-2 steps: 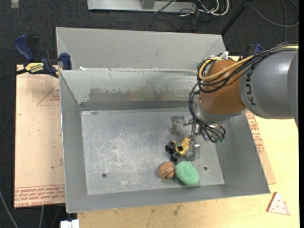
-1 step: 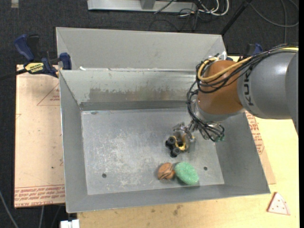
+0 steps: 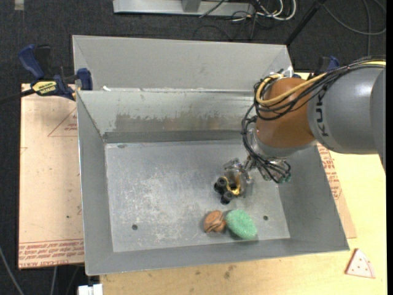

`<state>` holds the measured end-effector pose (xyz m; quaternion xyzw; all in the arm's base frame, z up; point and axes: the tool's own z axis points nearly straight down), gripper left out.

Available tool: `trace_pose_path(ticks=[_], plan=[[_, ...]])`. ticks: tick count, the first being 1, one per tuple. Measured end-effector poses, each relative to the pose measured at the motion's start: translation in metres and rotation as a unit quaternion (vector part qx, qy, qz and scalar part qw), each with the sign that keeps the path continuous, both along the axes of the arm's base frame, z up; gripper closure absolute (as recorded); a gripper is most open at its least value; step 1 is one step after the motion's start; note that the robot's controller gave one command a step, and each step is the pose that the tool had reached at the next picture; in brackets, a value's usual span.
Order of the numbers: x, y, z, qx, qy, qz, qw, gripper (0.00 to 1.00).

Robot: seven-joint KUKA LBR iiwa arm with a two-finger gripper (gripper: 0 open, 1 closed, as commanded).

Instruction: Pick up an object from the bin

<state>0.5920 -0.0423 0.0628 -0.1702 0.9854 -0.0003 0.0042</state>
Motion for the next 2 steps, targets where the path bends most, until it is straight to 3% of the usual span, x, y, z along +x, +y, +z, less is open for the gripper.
trace_pose_path(ticks=[2], plan=[[-0.002,0.0,0.017,0.0,0.004,0.001,1.0,1.0]])
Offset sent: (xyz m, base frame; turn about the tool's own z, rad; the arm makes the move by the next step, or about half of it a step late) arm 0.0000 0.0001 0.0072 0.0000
